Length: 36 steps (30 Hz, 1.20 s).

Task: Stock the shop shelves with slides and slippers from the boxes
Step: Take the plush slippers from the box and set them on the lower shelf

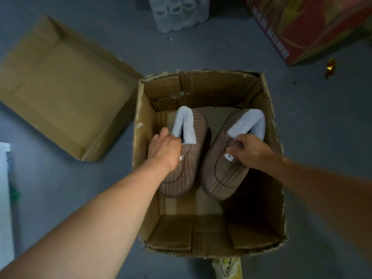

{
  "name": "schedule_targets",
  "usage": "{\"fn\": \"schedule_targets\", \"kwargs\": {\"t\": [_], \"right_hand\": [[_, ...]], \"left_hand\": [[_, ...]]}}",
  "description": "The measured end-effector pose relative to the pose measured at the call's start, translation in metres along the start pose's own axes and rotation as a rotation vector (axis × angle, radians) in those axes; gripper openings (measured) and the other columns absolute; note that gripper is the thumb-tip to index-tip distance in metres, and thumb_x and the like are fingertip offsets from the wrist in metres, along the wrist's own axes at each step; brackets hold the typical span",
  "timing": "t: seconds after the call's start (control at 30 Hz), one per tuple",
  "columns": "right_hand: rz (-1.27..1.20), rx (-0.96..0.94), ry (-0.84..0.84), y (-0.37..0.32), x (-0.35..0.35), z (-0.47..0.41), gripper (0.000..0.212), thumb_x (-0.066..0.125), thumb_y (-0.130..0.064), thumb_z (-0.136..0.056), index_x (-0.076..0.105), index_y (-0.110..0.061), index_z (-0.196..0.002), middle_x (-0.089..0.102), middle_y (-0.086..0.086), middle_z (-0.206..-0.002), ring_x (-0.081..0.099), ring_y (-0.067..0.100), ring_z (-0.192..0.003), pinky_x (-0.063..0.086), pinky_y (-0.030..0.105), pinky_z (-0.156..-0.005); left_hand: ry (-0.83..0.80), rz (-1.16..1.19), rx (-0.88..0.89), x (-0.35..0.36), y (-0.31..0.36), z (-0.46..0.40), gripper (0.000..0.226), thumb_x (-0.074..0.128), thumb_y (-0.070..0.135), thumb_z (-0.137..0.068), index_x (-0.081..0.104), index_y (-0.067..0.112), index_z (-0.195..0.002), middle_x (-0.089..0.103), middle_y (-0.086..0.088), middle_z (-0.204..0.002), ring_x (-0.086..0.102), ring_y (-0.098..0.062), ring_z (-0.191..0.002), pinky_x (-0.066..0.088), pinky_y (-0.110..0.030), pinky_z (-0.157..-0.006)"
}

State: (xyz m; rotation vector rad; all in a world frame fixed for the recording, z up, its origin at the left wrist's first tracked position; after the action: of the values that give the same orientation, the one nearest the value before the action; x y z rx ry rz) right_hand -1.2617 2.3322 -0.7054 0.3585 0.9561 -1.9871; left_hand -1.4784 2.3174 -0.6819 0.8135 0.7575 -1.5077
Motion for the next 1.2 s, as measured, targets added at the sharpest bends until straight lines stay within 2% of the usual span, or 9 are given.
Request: {"fn": "schedule_targets", "kwargs": {"t": [0.13, 0.27, 0.4, 0.47, 0.63, 0.8, 0.97, 1.13, 1.2], "right_hand": [[0.143, -0.055, -0.022, -0.013, -0.021, 0.049, 0.024, 0.063, -0.034, -0.087, 0.047, -0.026, -0.071, 0.051, -0.008, -0.072, 0.055, 0.017, -0.078, 0.038, 0.028, -0.068], [0.136, -0.038, -0.026, -0.025, -0.045, 0.099, 0.016, 0.062, -0.033, -0.088, 0.057, -0.021, -0.078, 0.060, -0.002, -0.080, 0.059, 0.018, -0.080, 0.040, 0.028, -0.067], [0.091, 0.009, -0.038, -0.042, -0.070, 0.155, 0.017, 0.062, -0.028, -0.090, 0.063, -0.015, -0.079, 0.066, 0.005, -0.084, 0.060, 0.014, -0.075, 0.046, 0.026, -0.063], [0.051, 0.041, -0.056, -0.048, -0.078, 0.187, 0.017, 0.060, -0.027, -0.092, 0.063, -0.014, -0.083, 0.065, 0.006, -0.085, 0.058, 0.013, -0.074, 0.044, 0.024, -0.059], [-0.157, 0.139, -0.050, -0.064, -0.099, 0.265, 0.023, 0.056, -0.027, -0.096, 0.063, -0.007, -0.106, 0.062, 0.011, -0.102, 0.059, 0.023, -0.089, 0.046, 0.031, -0.076], [-0.369, 0.175, 0.027, -0.083, -0.120, 0.313, 0.030, 0.058, -0.032, -0.094, 0.063, -0.005, -0.105, 0.063, 0.009, -0.089, 0.060, 0.023, -0.084, 0.046, 0.033, -0.082], [-0.553, 0.185, 0.059, -0.103, -0.138, 0.352, 0.034, 0.066, -0.033, -0.089, 0.060, -0.003, -0.105, 0.066, 0.017, -0.096, 0.064, 0.031, -0.091, 0.053, 0.044, -0.089], [-0.875, 0.212, 0.090, -0.128, -0.153, 0.403, 0.013, 0.067, -0.032, -0.087, 0.071, -0.023, -0.094, 0.070, 0.015, -0.101, 0.067, 0.033, -0.093, 0.057, 0.052, -0.075], [-1.034, 0.194, 0.043, -0.143, -0.154, 0.424, 0.020, 0.061, -0.031, -0.091, 0.069, -0.021, -0.107, 0.068, 0.015, -0.109, 0.065, 0.033, -0.098, 0.057, 0.046, -0.072]], "left_hand": [[0.103, -0.014, 0.065, -0.037, 0.021, 0.060, 0.030, 0.048, 0.020, -0.096, 0.055, 0.012, -0.124, 0.055, -0.008, -0.123, 0.040, -0.025, -0.120, 0.036, -0.036, -0.099], [0.165, -0.004, 0.118, -0.068, 0.029, 0.112, 0.024, 0.049, 0.019, -0.095, 0.056, 0.013, -0.117, 0.061, -0.008, -0.116, 0.040, -0.024, -0.120, 0.035, -0.036, -0.096], [0.233, 0.036, 0.063, -0.104, 0.021, 0.176, 0.021, 0.047, 0.024, -0.098, 0.053, 0.014, -0.115, 0.060, -0.006, -0.116, 0.042, -0.023, -0.118, 0.035, -0.036, -0.095], [0.236, 0.091, -0.017, -0.112, 0.011, 0.212, 0.021, 0.044, 0.029, -0.100, 0.051, 0.015, -0.114, 0.056, -0.005, -0.119, 0.044, -0.024, -0.116, 0.035, -0.034, -0.094], [0.258, 0.265, -0.256, -0.123, -0.021, 0.294, 0.027, 0.043, 0.037, -0.099, 0.049, 0.014, -0.113, 0.057, -0.011, -0.116, 0.049, -0.026, -0.112, 0.039, -0.035, -0.089], [0.354, 0.404, -0.443, -0.158, -0.036, 0.361, 0.030, 0.048, 0.031, -0.098, 0.053, 0.005, -0.111, 0.059, -0.019, -0.116, 0.052, -0.033, -0.111, 0.041, -0.041, -0.090], [0.523, 0.638, -0.581, -0.189, -0.046, 0.419, 0.032, 0.052, 0.027, -0.096, 0.054, 0.001, -0.116, 0.055, -0.022, -0.122, 0.049, -0.037, -0.115, 0.035, -0.042, -0.098], [0.726, 0.838, -0.758, -0.234, -0.057, 0.480, 0.029, 0.049, 0.031, -0.097, 0.051, 0.004, -0.108, 0.062, -0.022, -0.118, 0.054, -0.040, -0.111, 0.042, -0.043, -0.087], [0.776, 0.929, -0.876, -0.253, -0.065, 0.505, 0.034, 0.049, 0.033, -0.097, 0.052, 0.002, -0.110, 0.062, -0.026, -0.118, 0.056, -0.043, -0.109, 0.044, -0.043, -0.085]]}}
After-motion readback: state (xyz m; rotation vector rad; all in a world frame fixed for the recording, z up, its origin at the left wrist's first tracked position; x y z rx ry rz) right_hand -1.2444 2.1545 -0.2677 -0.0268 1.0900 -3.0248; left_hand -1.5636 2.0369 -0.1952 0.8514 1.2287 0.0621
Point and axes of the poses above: each hand's wrist, its own z-axis away from the middle knuckle, its own x-axis out of the palm, y = z × x, the point moved 6 cm from there along -z, towards the middle knuckle
